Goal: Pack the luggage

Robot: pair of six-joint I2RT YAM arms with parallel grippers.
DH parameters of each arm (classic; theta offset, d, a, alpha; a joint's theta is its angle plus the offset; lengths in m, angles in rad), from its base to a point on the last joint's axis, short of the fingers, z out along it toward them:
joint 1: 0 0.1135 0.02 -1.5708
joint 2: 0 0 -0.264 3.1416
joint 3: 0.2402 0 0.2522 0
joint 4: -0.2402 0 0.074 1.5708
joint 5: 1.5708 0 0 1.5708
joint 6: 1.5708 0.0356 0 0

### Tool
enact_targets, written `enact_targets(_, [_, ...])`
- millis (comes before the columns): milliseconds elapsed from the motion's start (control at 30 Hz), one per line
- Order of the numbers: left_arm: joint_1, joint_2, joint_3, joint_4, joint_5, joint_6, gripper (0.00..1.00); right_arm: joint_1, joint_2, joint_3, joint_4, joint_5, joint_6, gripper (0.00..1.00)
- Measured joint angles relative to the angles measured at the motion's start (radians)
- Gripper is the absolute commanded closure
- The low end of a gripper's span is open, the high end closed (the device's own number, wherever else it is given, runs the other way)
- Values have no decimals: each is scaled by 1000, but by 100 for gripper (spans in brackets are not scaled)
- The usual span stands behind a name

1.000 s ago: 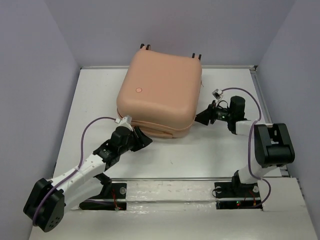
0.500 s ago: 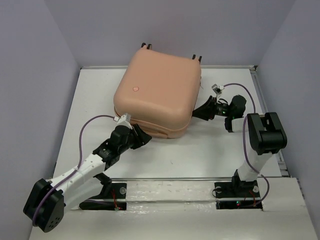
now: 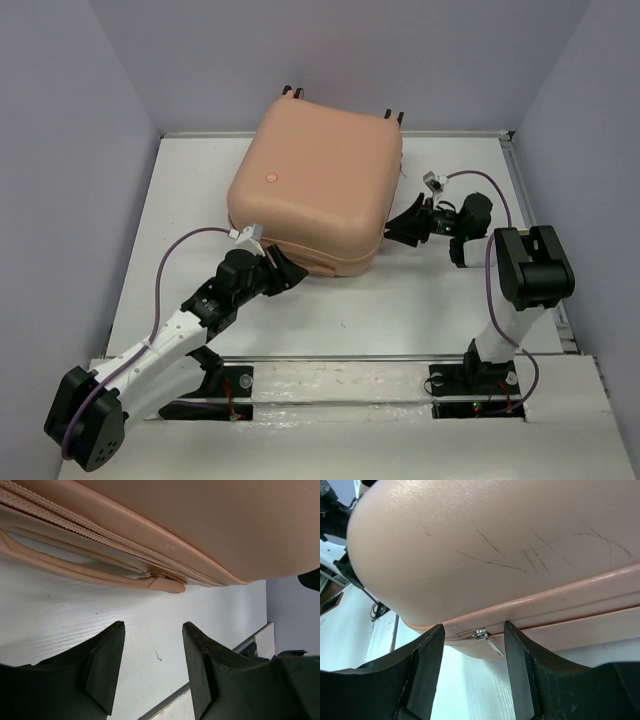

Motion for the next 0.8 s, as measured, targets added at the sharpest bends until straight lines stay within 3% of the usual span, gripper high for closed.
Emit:
enact_targets(367, [-5, 1, 24, 0, 28, 12, 41, 0, -20, -17, -142, 77, -126, 46])
enact_targets(800, [-7, 57, 71, 8, 37, 21, 41, 7, -2, -17, -166, 72, -127, 58])
